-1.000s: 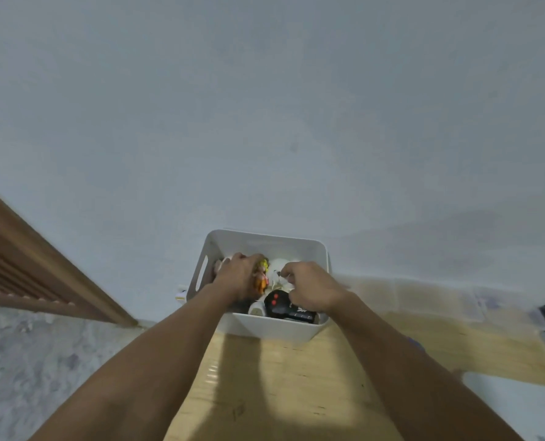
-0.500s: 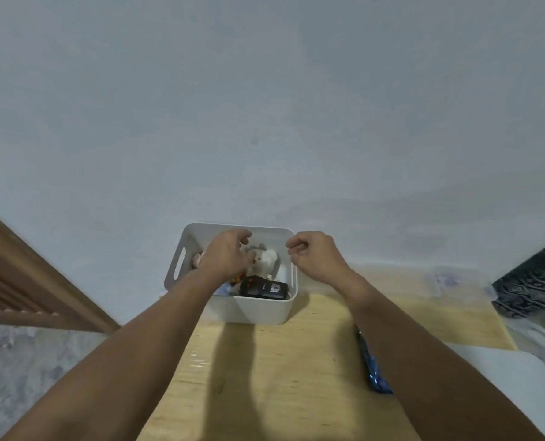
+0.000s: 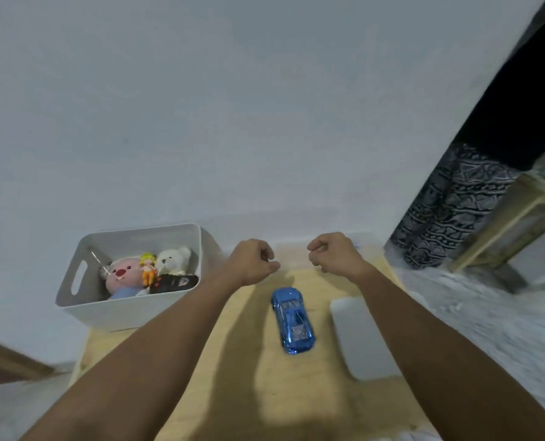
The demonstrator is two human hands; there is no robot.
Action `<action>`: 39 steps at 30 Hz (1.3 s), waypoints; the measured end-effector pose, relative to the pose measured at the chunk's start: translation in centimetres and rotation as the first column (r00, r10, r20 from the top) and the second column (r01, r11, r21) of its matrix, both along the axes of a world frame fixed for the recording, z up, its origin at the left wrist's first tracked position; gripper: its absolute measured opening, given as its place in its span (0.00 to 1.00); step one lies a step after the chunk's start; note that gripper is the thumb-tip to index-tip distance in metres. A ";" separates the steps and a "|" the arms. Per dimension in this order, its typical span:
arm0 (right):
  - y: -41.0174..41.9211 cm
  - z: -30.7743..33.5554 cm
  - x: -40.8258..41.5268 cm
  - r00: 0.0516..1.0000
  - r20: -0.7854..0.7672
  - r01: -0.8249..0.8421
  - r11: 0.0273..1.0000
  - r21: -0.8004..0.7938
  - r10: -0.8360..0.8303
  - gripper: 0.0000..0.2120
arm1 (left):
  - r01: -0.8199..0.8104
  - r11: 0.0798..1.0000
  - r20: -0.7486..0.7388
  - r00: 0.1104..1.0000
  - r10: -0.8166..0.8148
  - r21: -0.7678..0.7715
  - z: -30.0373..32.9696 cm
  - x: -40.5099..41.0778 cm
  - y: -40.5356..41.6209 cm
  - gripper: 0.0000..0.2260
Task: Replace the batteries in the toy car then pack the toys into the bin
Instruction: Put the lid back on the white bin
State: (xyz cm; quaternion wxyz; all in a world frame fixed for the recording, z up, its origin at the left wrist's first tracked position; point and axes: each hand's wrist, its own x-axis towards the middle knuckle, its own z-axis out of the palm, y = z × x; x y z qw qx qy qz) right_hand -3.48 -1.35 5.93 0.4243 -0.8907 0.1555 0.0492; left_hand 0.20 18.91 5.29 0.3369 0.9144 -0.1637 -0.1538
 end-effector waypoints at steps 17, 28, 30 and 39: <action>-19.5 -9.0 -11.8 0.891 -0.367 0.132 0.926 -0.353 -0.267 0.23 | -0.193 0.981 -0.646 0.746 0.162 0.023 -7.8 -10.2 -16.1 0.26; -22.3 -11.0 -14.8 0.858 -0.366 0.250 0.916 -0.314 -0.360 0.23 | -0.415 0.909 -0.633 0.716 0.293 -0.049 -8.2 -11.4 -19.4 0.20; -22.3 -10.5 -14.7 0.851 -0.282 0.360 0.884 -0.299 -0.442 0.23 | -0.454 0.887 -0.619 0.723 0.307 -0.090 -7.9 -11.1 -19.7 0.28; -18.8 -6.6 -10.7 0.805 0.057 0.593 0.796 -0.124 -0.591 0.23 | -0.636 0.729 -0.444 0.746 0.497 -0.253 -5.1 -6.7 -17.0 0.09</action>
